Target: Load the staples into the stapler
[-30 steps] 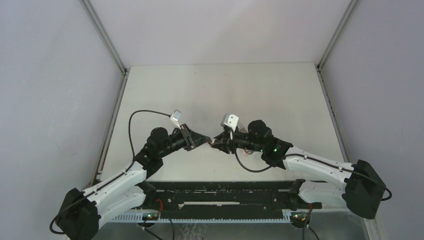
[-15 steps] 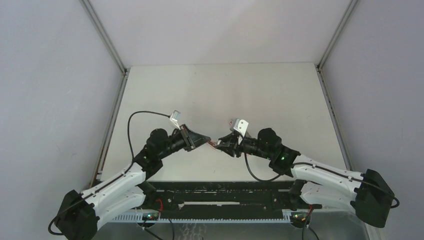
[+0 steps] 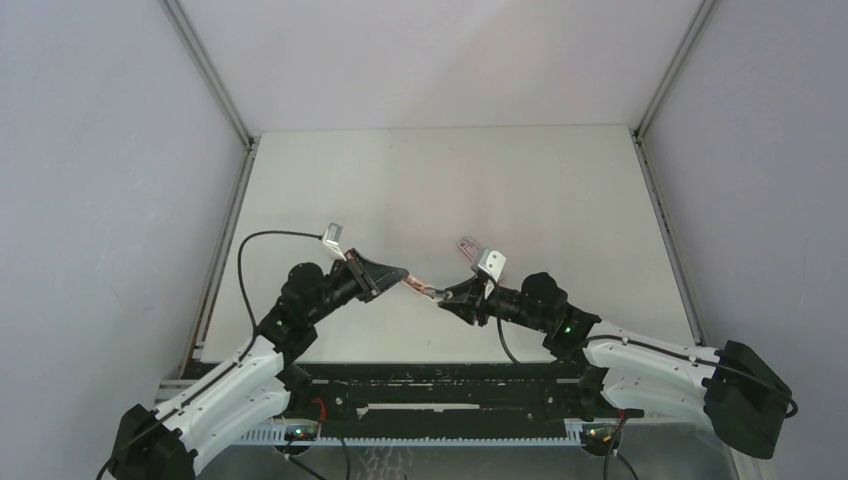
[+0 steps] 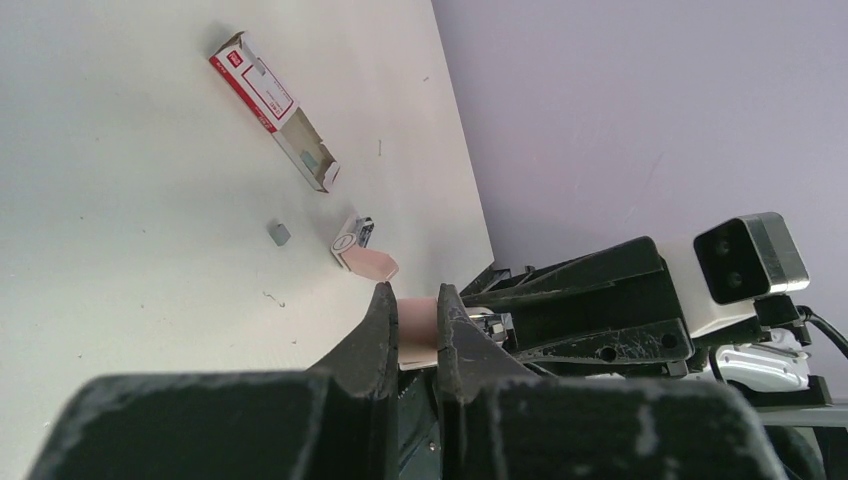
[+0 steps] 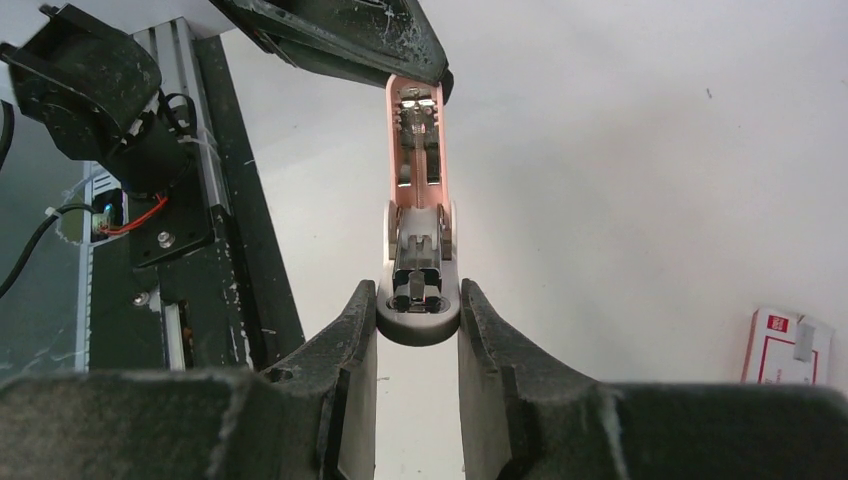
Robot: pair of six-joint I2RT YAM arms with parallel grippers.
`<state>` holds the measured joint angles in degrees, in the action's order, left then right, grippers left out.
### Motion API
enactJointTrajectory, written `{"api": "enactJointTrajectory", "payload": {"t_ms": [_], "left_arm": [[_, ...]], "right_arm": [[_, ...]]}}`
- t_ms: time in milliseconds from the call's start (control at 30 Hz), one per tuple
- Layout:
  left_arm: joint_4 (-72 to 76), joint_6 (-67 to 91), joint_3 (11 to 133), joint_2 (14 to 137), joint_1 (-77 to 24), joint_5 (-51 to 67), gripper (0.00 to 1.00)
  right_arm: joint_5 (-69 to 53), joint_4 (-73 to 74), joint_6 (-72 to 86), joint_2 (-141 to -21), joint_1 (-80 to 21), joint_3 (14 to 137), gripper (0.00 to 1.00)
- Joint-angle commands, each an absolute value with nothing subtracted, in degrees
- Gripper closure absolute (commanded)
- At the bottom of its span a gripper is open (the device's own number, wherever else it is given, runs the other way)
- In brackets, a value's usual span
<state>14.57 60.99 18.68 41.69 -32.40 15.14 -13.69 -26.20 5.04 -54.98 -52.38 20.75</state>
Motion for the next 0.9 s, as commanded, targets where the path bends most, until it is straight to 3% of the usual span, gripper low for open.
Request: {"api": "enactJointTrajectory", "payload": {"t_ms": [0,400,667,867], "left_arm": [[17.72,60.94,17.84,40.15,-31.00,13.00,1.00],[11.54,52.43,20.07,40.23,-29.76,12.67,1.00],[5.66,36.66,23.64,44.63,-29.44,11.19,1.00],[10.75,25.89,26.78,55.46,-29.42,18.74,1.00]], "right_arm": [[-10.20,-27.25,9.66,-54.83,-52.34,19.21,0.88],[-10.65,-24.90,10.72,-56.46,-52.60,18.79,0.57],[-9.65,-18.20,9.93,-50.05,-52.34,20.12,0.50],[-5.34,-12.16,10.94,-49.77,-48.54,21.90,0.47]]}}
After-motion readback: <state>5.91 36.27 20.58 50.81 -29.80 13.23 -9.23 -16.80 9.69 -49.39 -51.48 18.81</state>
